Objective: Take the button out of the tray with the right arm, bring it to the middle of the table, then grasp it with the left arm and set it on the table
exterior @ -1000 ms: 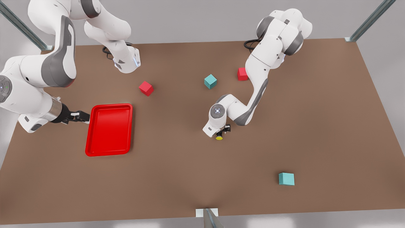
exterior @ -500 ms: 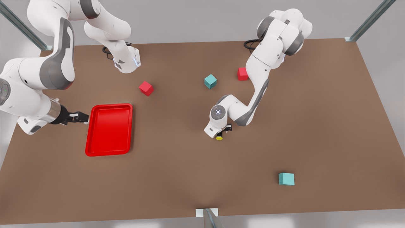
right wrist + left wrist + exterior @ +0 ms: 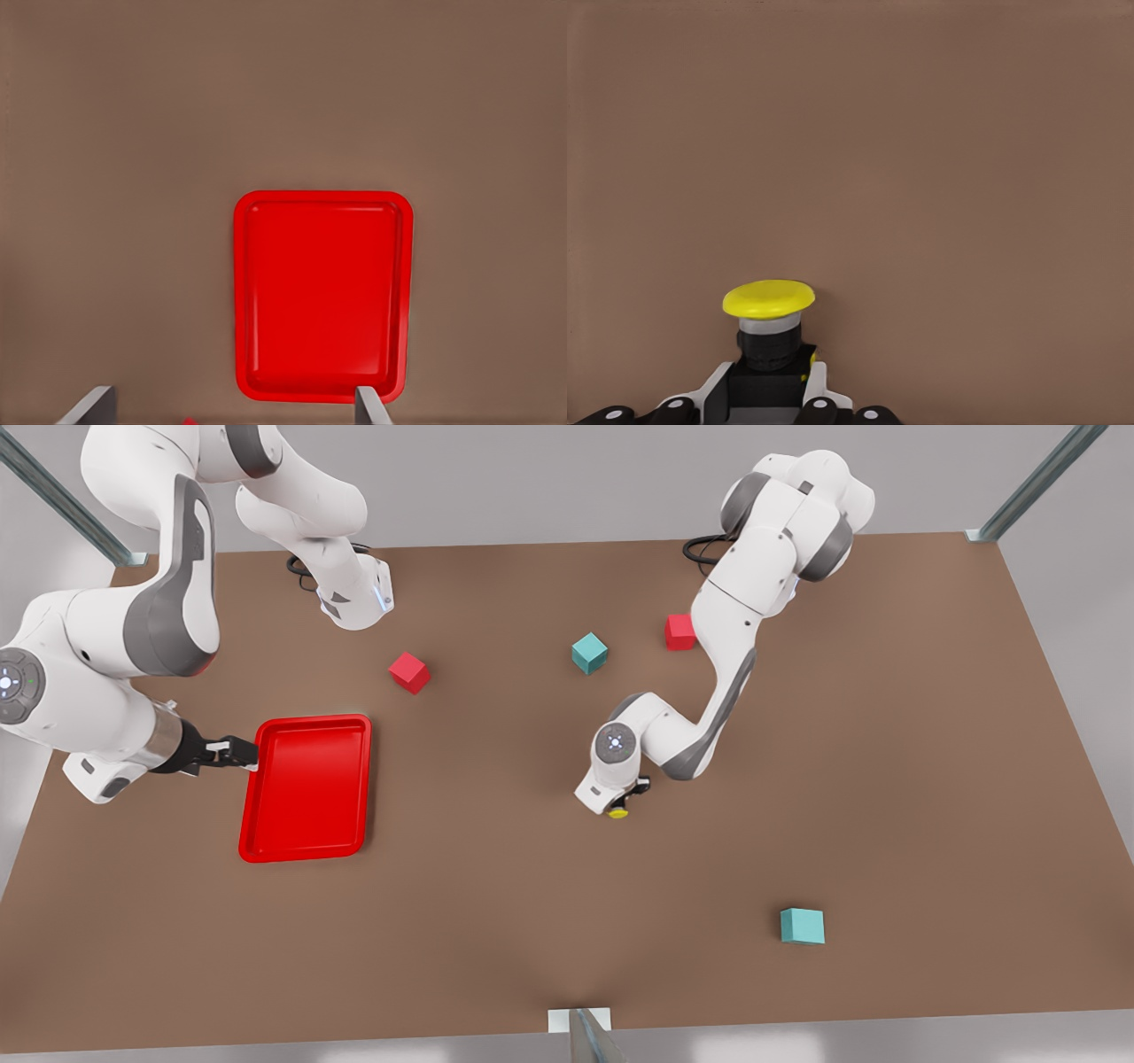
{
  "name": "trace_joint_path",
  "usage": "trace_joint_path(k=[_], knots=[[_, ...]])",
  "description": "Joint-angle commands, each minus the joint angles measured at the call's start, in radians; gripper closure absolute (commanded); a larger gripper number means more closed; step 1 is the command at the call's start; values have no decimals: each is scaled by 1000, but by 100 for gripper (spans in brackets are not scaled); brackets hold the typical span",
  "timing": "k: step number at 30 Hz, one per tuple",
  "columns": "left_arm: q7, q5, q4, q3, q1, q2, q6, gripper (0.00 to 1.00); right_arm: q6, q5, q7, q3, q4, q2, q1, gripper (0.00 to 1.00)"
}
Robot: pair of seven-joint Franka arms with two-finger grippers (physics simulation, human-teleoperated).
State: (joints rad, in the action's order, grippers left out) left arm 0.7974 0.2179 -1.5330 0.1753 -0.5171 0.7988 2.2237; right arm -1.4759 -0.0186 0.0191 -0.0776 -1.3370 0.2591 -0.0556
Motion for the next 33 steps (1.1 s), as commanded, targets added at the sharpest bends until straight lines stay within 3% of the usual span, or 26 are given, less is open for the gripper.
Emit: trace_joint_path(k=[1, 5, 9, 13, 19, 20, 21, 22, 25, 28, 33], knots=[[3, -3, 2, 3, 11, -3, -4, 56, 0, 0, 12, -1, -2, 0, 0, 0], [3, -20, 24, 15, 43, -49, -124, 57, 0, -1, 12, -1, -4, 0, 2, 0], [16, -71, 146, 23, 91, -88, -294, 57, 2, 0, 12, -1, -2, -1, -3, 0], [316, -60, 195, 10, 183, -142, -292, 57, 2, 0, 12, -1, -4, -1, 2, 0], [697, 83, 195, 9, 115, -87, -130, 57, 2, 0, 12, -1, -4, -3, 2, 0], [761, 112, 206, -81, 31, -76, -133, 57, 2, 0, 12, -1, -4, -3, 2, 0], [868, 120, 214, -266, -115, -69, -131, 57, 2, 0, 12, -1, -4, -3, 2, 0], [985, 162, 214, -362, -190, -44, -134, 57, 2, 0, 12, -1, -4, -3, 2, 0], [1197, 334, 211, -382, -198, -16, -173, 57, 19, 0, 10, -1, -4, -1, 2, 0], [1284, 344, 214, -392, -201, -3, -214, 57, 20, 0, 10, -1, -4, -1, 2, 0], [1569, 365, 228, -522, -323, 111, -248, 57, 20, 0, 10, -1, -4, -1, 2, 0]])
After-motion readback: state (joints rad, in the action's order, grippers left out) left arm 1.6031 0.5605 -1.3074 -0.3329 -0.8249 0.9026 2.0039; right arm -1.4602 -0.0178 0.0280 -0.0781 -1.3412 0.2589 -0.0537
